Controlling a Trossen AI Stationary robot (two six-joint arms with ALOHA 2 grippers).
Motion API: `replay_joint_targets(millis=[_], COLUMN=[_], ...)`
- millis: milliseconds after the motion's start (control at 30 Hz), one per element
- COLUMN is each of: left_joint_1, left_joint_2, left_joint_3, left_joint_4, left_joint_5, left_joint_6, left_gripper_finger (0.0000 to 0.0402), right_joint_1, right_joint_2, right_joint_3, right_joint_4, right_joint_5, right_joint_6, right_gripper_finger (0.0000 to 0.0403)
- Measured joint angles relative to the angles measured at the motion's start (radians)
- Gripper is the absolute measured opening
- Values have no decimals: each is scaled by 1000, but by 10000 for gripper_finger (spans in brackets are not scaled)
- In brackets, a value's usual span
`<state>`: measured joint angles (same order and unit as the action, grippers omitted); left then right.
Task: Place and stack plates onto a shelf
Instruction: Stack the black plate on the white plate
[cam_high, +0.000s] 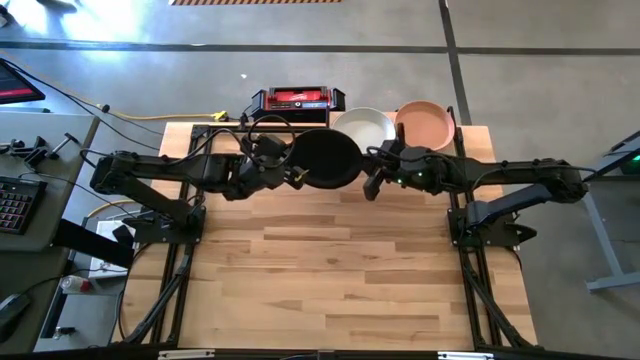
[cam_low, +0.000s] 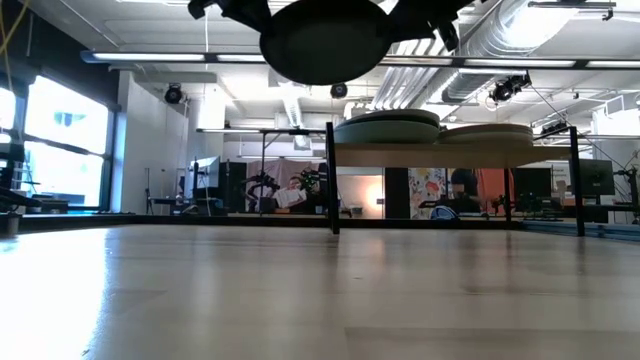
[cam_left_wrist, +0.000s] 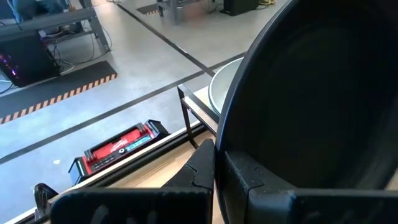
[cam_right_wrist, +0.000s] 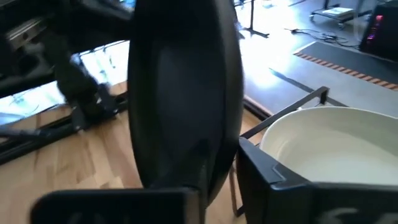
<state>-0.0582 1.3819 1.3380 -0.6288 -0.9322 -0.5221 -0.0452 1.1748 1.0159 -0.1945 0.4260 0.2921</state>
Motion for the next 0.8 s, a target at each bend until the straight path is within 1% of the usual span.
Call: replay_joint_targets(millis=[67,133,200,300,600,700,800], left_joint_1=[5,11,18,27,56,71,94], left_joint_2=[0,0,0,0,-1,-1,-1], left_joint_3=[0,0,0,0,0,0,0], left_joint_4=[-2,1,0,0,-4,-6,0], left_joint_5=[-4,7,18,42,111,159,266], left_joint_6=[-12,-28,-36,-49,-51,-51,-30], left_gripper_finger=[1,3,5,8,12,19,33], right_joint_1=[-1,-2,0,-1,-1,-1,-1], right_joint_2=[5,6,13,16,18,18,18], right_joint_3=[0,0,0,0,0,0,0], right_joint_4=[12,14,16,15,6,2,3], right_joint_5=[18,49,78,92,98,99,94], right_joint_6=[19,47,77,96,112,111,110], right_gripper_finger=[20,8,9,5,2,1,1])
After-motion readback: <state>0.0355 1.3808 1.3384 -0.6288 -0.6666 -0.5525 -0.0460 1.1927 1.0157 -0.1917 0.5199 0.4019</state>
